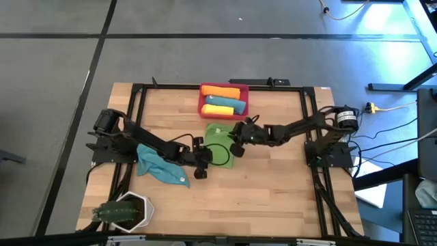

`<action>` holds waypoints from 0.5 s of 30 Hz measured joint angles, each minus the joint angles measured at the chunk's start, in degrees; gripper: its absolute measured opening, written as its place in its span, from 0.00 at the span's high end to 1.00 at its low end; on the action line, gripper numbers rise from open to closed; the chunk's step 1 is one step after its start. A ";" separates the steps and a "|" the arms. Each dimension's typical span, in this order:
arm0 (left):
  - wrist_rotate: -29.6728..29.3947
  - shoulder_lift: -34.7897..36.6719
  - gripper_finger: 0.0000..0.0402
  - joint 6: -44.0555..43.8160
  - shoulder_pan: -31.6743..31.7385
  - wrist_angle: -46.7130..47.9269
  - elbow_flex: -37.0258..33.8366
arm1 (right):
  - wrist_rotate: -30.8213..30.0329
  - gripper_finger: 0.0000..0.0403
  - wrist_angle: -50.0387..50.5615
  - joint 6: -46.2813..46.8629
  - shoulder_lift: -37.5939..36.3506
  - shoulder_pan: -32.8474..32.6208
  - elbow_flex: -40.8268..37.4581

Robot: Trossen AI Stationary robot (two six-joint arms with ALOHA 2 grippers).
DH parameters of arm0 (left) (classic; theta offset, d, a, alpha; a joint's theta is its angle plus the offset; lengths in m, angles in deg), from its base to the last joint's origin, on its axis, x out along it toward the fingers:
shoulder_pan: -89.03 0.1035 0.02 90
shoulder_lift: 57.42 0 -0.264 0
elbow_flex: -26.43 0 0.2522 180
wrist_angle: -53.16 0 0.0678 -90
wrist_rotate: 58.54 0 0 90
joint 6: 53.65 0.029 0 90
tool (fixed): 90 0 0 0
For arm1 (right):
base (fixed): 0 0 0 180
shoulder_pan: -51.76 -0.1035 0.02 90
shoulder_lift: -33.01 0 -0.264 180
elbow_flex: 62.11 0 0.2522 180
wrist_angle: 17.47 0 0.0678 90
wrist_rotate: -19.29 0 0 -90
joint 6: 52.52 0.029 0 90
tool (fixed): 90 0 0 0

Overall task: Roll microfiber towels into tight, uniform cylinder then place into a basket
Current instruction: Roll the green microfiber cloth

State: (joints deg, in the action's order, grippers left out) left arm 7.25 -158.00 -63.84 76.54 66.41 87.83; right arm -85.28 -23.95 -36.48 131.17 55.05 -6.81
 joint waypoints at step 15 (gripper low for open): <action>3.47 -1.16 0.63 -1.49 0.03 -0.05 0.00 | -1.29 0.95 -3.83 6.18 10.29 5.94 0.31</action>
State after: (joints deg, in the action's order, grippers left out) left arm 10.72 -159.15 -65.34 76.57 66.36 87.83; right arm -86.58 -27.78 -30.30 141.46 61.00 -6.51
